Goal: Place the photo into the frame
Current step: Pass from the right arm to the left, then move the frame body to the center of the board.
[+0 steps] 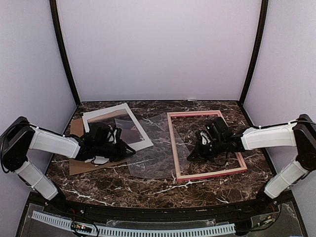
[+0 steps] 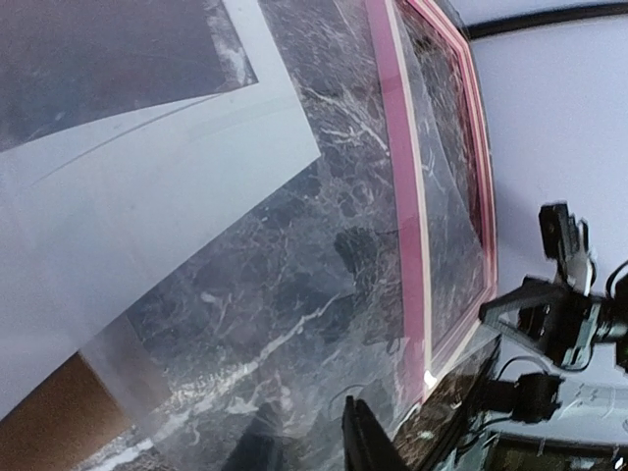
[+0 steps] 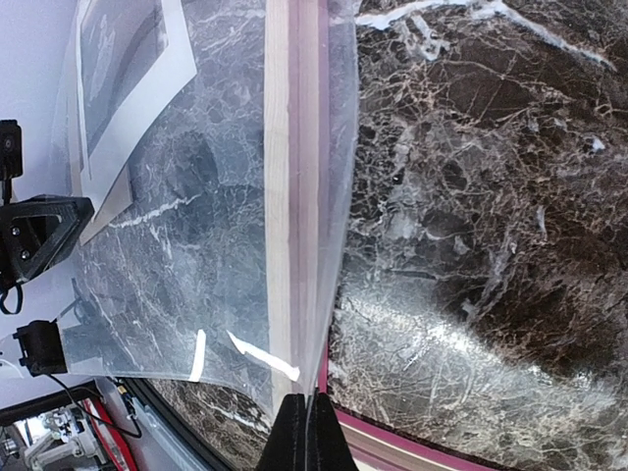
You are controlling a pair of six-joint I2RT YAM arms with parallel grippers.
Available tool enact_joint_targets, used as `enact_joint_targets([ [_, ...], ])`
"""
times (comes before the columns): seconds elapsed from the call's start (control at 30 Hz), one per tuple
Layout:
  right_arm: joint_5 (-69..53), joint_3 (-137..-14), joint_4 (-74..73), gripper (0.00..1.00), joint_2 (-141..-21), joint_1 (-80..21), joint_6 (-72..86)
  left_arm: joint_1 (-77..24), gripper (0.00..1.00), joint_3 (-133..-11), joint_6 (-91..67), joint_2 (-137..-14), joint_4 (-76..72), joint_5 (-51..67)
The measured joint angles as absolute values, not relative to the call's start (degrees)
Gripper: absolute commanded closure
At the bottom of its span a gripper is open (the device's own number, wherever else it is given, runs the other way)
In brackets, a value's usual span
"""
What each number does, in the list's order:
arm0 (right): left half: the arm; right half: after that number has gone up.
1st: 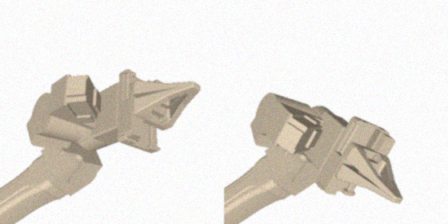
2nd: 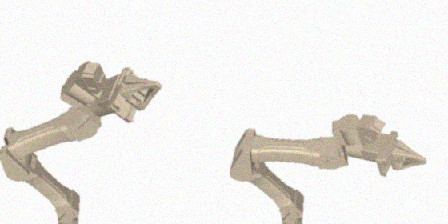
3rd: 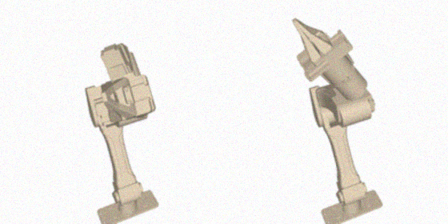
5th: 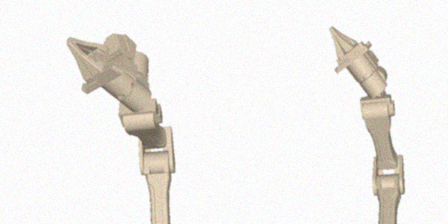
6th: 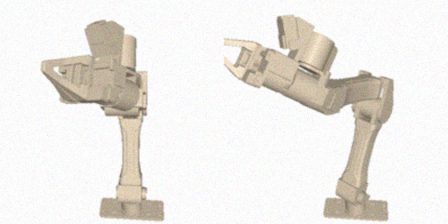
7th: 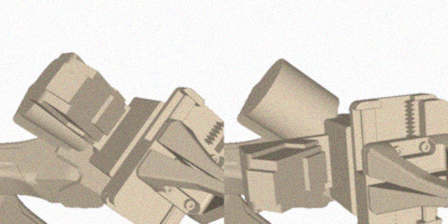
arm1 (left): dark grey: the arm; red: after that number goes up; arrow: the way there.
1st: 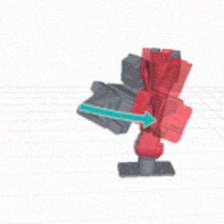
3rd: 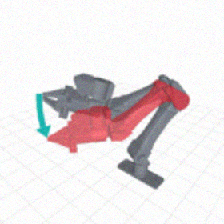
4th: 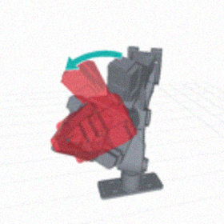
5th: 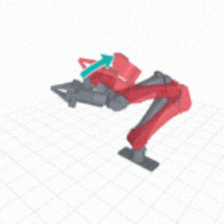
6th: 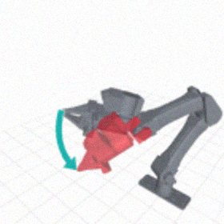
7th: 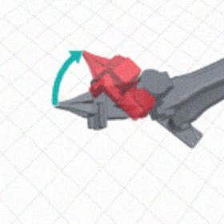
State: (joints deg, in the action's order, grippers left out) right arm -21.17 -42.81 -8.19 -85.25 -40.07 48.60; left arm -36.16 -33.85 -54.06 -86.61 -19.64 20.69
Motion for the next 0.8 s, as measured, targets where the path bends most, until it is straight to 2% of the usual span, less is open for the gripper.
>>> enact_joint_targets([
  [0.1, -21.45, -42.81, -8.16, 1.0, -85.25, -40.07, 48.45, -36.03, 0.96, -35.29, -53.54, -87.22, -19.09, 20.56],
  [0.13, -21.52, -42.81, -8.16, 0.97, -85.25, -40.07, 48.4, -35.9, 0.98, -35.92, -53.1, -87.31, -18.48, 20.56],
  [0.17, -21.61, -42.81, -8.16, 0.91, -85.25, -40.07, 48.29, -35.9, 1.0, -36.27, -53.19, -87.31, -18.06, 20.53],
  [0.27, -22.06, -42.85, -8.58, 0.65, -85.25, -40.1, 47.57, -35.83, 1.0, -37.65, -52.4, -87.26, -15.9, 20.18],
  [0.3, -22.13, -42.87, -9.04, 0.59, -85.25, -40.18, 47.22, -35.79, 1.0, -38.17, -52.18, -87.11, -14.79, 20.03],
  [0.5, -19.57, -45.84, -14.57, 0.4, -85.25, -39.9, 43.42, -35.79, 1.0, -41.28, -49.43, -82.76, -7.11, 19.64],
  [0.53, -18.61, -46.63, -15.55, 0.33, -85.25, -39.66, 42.94, -35.79, 1.0, -42.19, -48.62, -81.8, -5.67, 19.62],
  [0.57, -17.43, -47.79, -16.91, 0.19, -85.19, -39.13, 41.56, -35.79, 1.0, -43.05, -47.92, -81.08, -4.62, 19.59],
  [0.6, -16.51, -48.51, -17.82, 0.09, -85.1, -38.44, 40.62, -35.79, 1.0, -44.34, -46.92, -80.09, -2.9, 19.57],
  [0.67, -13.98, -50.06, -20.05, 0.05, -84.77, -36.12, 38.65, -35.79, 1.0, -46.35, -45.19, -78.56, -0.67, 19.53],
  [0.8, -8.38, -52.12, -24.12, 0.06, -84.09, -28.71, 33.23, -35.73, 1.0, -50.33, -41.67, -76.2, 3.6, 19.57],
])
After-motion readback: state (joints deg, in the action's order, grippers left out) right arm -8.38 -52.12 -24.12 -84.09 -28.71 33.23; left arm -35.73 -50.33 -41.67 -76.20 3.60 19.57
